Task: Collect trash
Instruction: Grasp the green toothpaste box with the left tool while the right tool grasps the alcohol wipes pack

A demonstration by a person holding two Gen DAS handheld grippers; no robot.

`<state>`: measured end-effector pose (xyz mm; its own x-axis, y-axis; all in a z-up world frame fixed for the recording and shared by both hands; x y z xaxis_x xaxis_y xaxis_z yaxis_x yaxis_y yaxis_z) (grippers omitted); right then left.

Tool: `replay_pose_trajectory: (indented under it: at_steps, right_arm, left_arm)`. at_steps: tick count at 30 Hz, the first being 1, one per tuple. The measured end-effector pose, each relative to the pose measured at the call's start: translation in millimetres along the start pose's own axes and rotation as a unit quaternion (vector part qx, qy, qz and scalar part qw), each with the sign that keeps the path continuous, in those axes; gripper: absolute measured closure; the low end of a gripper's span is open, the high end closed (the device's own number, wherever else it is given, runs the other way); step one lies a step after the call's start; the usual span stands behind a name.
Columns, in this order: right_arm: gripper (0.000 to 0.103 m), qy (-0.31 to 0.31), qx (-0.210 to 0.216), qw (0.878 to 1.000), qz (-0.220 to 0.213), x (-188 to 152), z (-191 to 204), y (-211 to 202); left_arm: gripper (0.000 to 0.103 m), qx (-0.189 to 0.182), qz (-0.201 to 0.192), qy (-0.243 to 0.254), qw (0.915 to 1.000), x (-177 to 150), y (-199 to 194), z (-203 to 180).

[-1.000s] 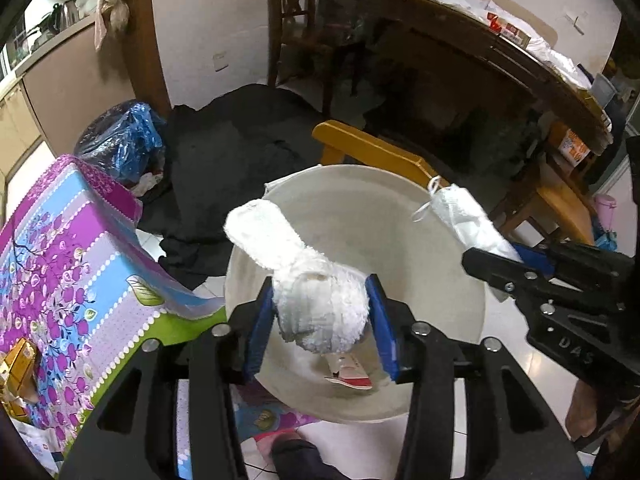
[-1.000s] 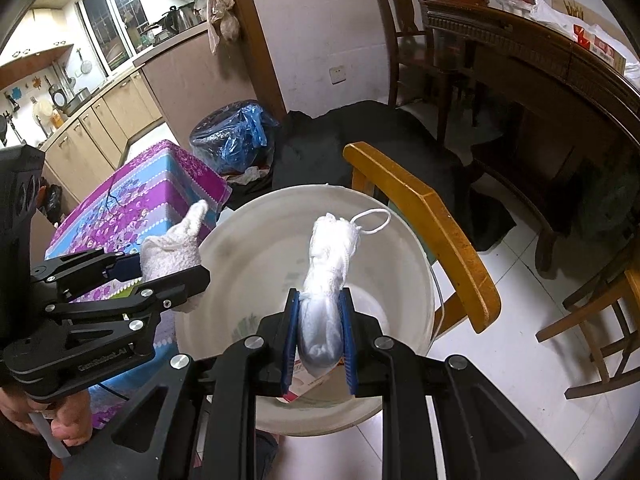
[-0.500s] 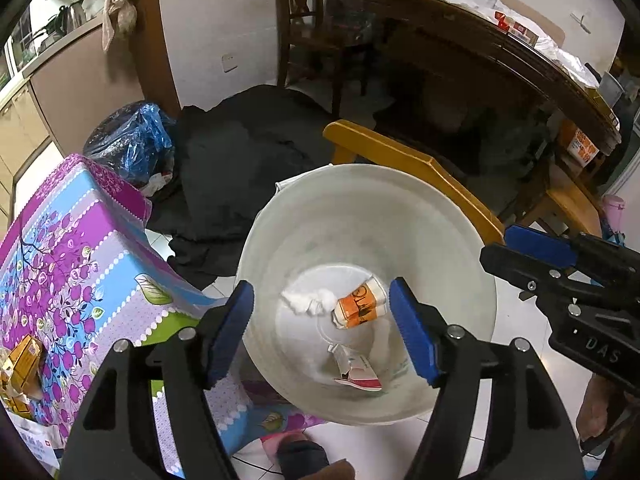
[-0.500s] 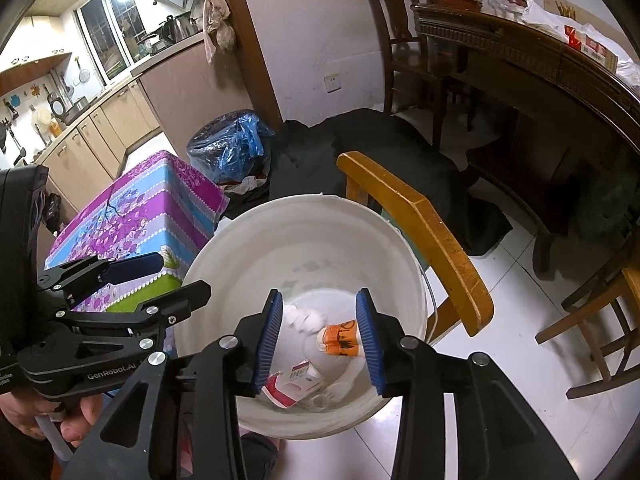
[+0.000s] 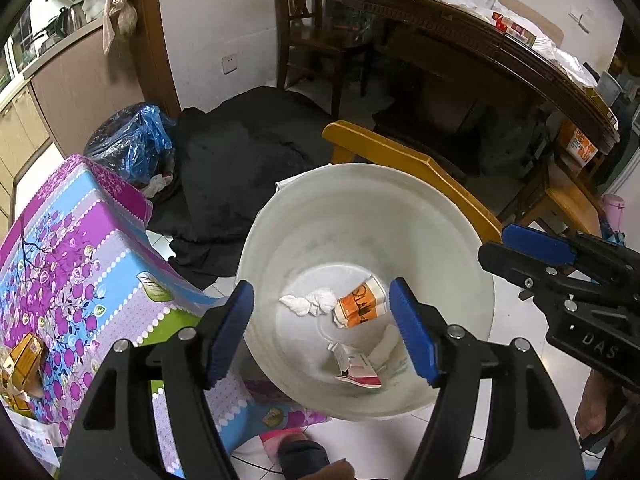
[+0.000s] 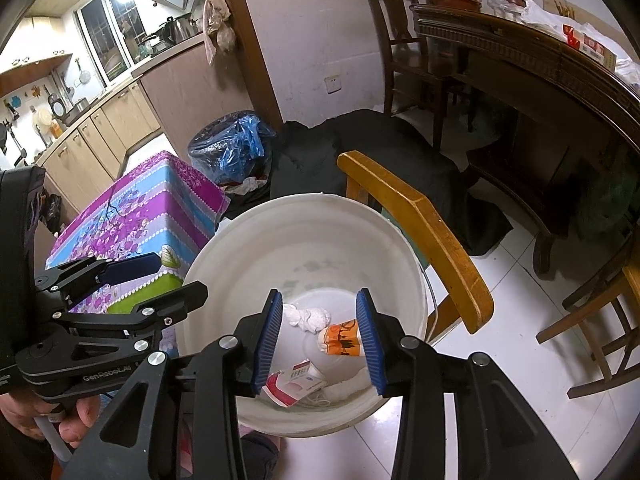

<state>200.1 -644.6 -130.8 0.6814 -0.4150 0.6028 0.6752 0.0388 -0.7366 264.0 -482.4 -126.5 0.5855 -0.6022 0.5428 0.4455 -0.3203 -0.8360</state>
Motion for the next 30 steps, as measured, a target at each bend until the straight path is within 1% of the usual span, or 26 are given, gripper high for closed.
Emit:
replay_pose_trajectory:
  at_steps: [7,9,11,12,13,14,15,16,17,18,19,20,21,23,26,27,28,30]
  right_arm:
    - [0.064,-0.002,0.002,1.0,-0.01,-3,6,-6]
    - [0.064,-0.016,0.004,0.999,-0.034,-5,17,-18]
    - [0.062,-0.042,0.008,0.997,-0.065,-10,37,-32]
    - [0.06,-0.06,0.018,0.994,-0.088,-16,54,-41]
    - [0.054,-0.078,0.032,0.991,-0.107,-24,72,-48]
    - [0.049,-0.093,0.046,0.987,-0.119,-33,90,-51]
    - [0.047,-0.106,0.061,0.985,-0.125,-41,107,-50]
    - [0.046,-0.115,0.076,0.982,-0.127,-48,121,-49]
    - [0.045,-0.123,0.095,0.98,-0.127,-57,139,-45]
    - [0.045,-0.129,0.11,0.978,-0.124,-64,153,-40]
    - [0.044,-0.138,0.128,0.975,-0.119,-71,169,-34]
    - [0.044,-0.147,0.142,0.972,-0.116,-79,187,-28]
    - [0.043,-0.155,0.153,0.97,-0.112,-84,201,-22]
    - [0.042,-0.171,0.182,0.964,-0.094,-95,235,-7]
    - [0.041,-0.195,0.203,0.957,-0.069,-106,277,15]
    - [0.041,-0.203,0.206,0.955,-0.06,-109,288,22]
    - [0.04,-0.212,0.21,0.953,-0.049,-112,302,30]
    - [0.037,-0.233,0.216,0.948,-0.032,-118,329,42]
  left_arm:
    - [0.036,0.003,-0.005,0.0,1.0,-7,-8,4]
    - [0.036,0.003,-0.011,0.001,0.9999,-13,-14,9]
    - [0.036,0.001,-0.032,0.007,0.9995,-24,-29,22]
    - [0.036,0.003,-0.041,0.01,0.9991,-29,-34,29]
    - [0.036,0.011,-0.056,0.015,0.9982,-38,-43,42]
    - [0.036,0.02,-0.074,0.018,0.9969,-50,-53,58]
    - [0.036,0.026,-0.083,0.017,0.9961,-58,-59,71]
    - [0.035,0.04,-0.098,0.009,0.9944,-74,-70,98]
    - [0.035,0.049,-0.106,0.004,0.9931,-83,-77,115]
    - [0.035,0.065,-0.119,-0.007,0.9908,-101,-89,145]
    - [0.034,0.079,-0.125,-0.014,0.9889,-112,-95,166]
    - [0.034,0.103,-0.13,-0.028,0.9858,-129,-104,196]
    - [0.034,0.116,-0.132,-0.038,0.9837,-141,-111,217]
    - [0.034,0.152,-0.131,-0.066,0.9775,-179,-125,278]
    - [0.034,0.191,-0.117,-0.093,0.9702,-225,-139,354]
    - [0.034,0.203,-0.111,-0.097,0.968,-236,-141,373]
    - [0.034,0.218,-0.102,-0.098,0.9657,-252,-142,400]
    - [0.034,0.24,-0.081,-0.093,0.9629,-269,-138,435]
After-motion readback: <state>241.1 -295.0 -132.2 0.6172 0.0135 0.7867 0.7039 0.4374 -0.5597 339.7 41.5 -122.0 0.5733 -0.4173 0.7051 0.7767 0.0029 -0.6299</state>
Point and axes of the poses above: each gripper's, at about its wrist camera, not at the fingertips, and y roughly the way its jaws point, z to its left, x to its top, the point moved 4 cm from there along y, roughly the way its jaws point, and after that the axes turned 11 degrees about x, right-handed, at the moved point
